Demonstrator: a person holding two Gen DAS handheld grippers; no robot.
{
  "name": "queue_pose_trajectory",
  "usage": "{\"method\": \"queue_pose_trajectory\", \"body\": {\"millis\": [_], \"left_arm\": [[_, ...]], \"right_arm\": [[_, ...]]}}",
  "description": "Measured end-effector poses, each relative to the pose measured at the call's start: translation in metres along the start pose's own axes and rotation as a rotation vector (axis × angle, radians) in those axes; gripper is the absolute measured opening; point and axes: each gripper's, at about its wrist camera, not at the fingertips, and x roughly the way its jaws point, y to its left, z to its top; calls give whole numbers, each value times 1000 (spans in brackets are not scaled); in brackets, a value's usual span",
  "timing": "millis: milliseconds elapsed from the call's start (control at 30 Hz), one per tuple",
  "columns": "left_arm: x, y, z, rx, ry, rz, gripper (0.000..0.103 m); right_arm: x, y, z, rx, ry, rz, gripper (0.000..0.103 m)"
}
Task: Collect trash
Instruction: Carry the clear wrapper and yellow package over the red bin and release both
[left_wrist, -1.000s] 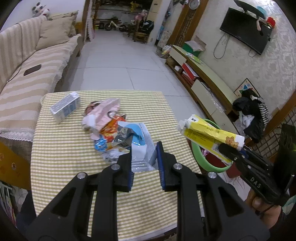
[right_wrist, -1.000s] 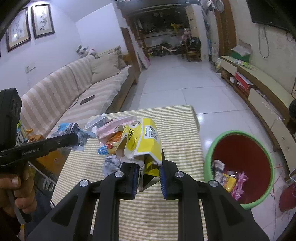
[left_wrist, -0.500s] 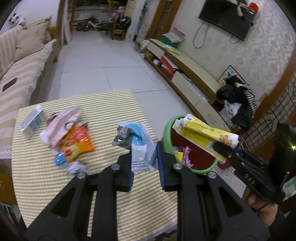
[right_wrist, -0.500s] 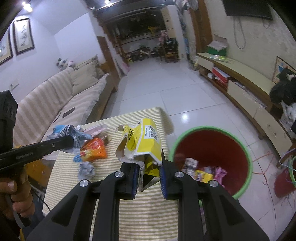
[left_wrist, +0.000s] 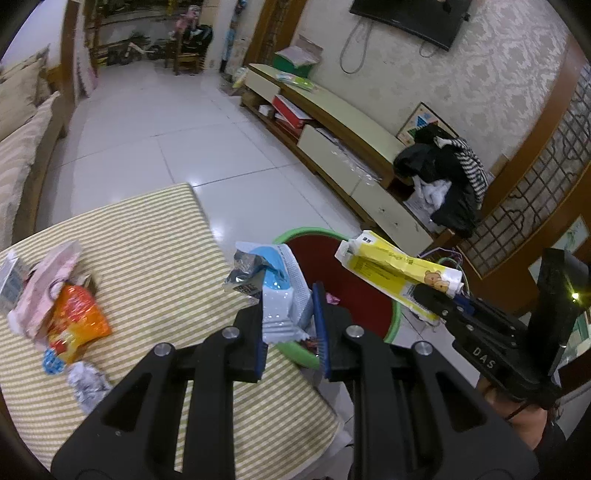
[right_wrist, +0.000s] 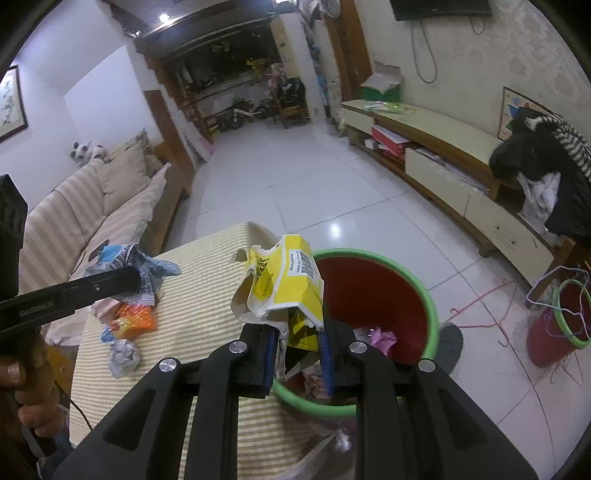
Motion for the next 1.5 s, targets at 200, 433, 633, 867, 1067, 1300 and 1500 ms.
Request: {"method": "queue_pose_trajectory", "body": {"millis": [200, 433, 633, 867, 1067, 1300, 1500], "left_arm": [[25, -18, 9, 32, 29, -35, 21], [55, -34, 15, 67, 76, -79, 21], [74, -40, 15, 83, 114, -94, 21], [88, -42, 16, 89, 137, -103, 21], [94, -40, 18, 89, 143, -108, 21], [96, -38, 17, 77, 142, -107, 26], [98, -34, 18, 60, 144, -115, 38]], "right_arm": [[8, -24, 3, 38, 10, -28, 19], [20, -42, 1, 66, 27, -51, 19], [30, -51, 0, 87, 46, -63, 19], [39, -56, 1, 92, 58, -73, 19], [46, -58, 1, 89, 67, -79, 19], [52, -56, 0, 83, 79, -83, 20], [56, -55, 0, 89, 86, -93, 32]]}}
